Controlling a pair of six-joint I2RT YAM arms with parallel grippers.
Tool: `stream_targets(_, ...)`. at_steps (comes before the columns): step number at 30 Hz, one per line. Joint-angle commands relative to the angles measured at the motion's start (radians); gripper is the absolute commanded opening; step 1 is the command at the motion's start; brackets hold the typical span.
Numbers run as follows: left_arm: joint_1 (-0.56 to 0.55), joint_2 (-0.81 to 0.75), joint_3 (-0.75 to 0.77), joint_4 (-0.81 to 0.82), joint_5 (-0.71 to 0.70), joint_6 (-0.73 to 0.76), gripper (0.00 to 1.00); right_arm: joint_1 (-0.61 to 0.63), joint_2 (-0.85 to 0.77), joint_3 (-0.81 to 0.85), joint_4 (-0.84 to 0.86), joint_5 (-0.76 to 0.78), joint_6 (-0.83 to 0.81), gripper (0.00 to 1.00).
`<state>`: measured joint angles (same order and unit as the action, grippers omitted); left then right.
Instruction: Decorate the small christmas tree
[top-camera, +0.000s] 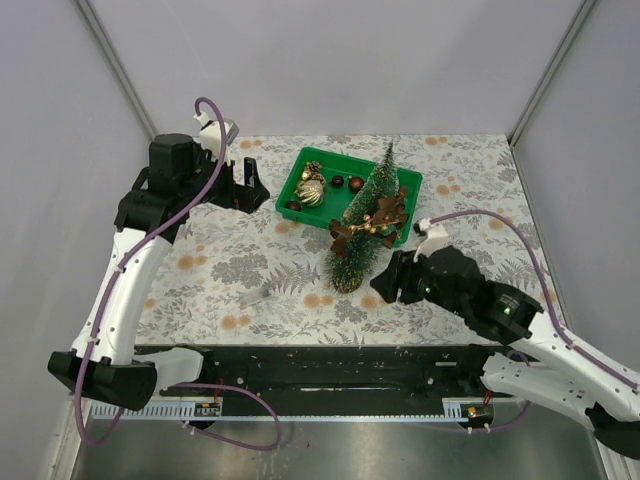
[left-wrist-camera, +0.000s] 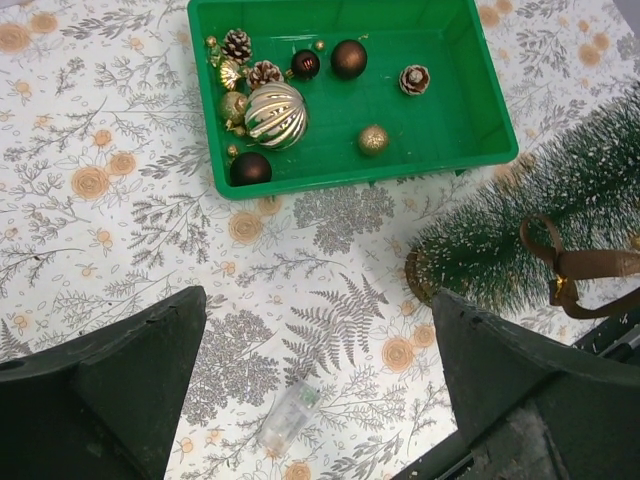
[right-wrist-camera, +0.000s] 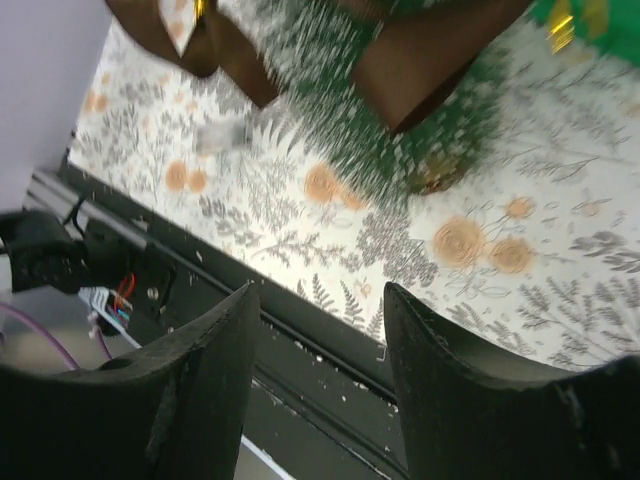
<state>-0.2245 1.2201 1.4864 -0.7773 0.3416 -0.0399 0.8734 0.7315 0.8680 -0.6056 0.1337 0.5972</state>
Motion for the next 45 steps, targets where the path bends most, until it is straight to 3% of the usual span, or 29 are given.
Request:
stream_targets(1, 0.005, -0.051, -0.021, 0.045, 0.060, 0.021, 0.99, 0.163, 0.006, -0.079, 0.130, 0.119, 0.079, 0.60)
stream_targets(7, 0.007, -0.059, -0.051, 0.081, 0.114, 0.000, 0.99, 0.407, 0.147, -0.165, 0.308, 0.608, 0.142, 0.57)
stream_targets(12, 0.007, -0.073, -0.077, 0.079, 0.117, -0.003, 0.99, 0.453, 0.324, -0.159, 0.457, 0.796, 0.135, 0.58)
stream_targets(17, 0.011, -0.109, -0.124, 0.099, 0.111, 0.009, 0.99, 0.469, 0.427, -0.118, 0.445, 0.949, 0.188, 0.59)
stream_targets(26, 0.014, -0.123, -0.169, 0.138, 0.134, -0.018, 0.99, 0.470, 0.531, -0.129, 0.567, 1.046, 0.173, 0.54)
stream_targets(38, 0.013, -0.151, -0.207, 0.170, 0.125, -0.028, 0.99, 0.487, 0.597, -0.121, 0.595, 1.024, 0.158, 0.05)
stream_targets(40, 0.014, -0.153, -0.213, 0.174, 0.129, -0.034, 0.99, 0.490, 0.602, -0.126, 0.654, 1.003, 0.110, 0.00)
stream_targets(45, 0.013, -0.152, -0.209, 0.176, 0.126, -0.040, 0.99, 0.504, 0.640, -0.144, 0.840, 0.891, -0.019, 0.00)
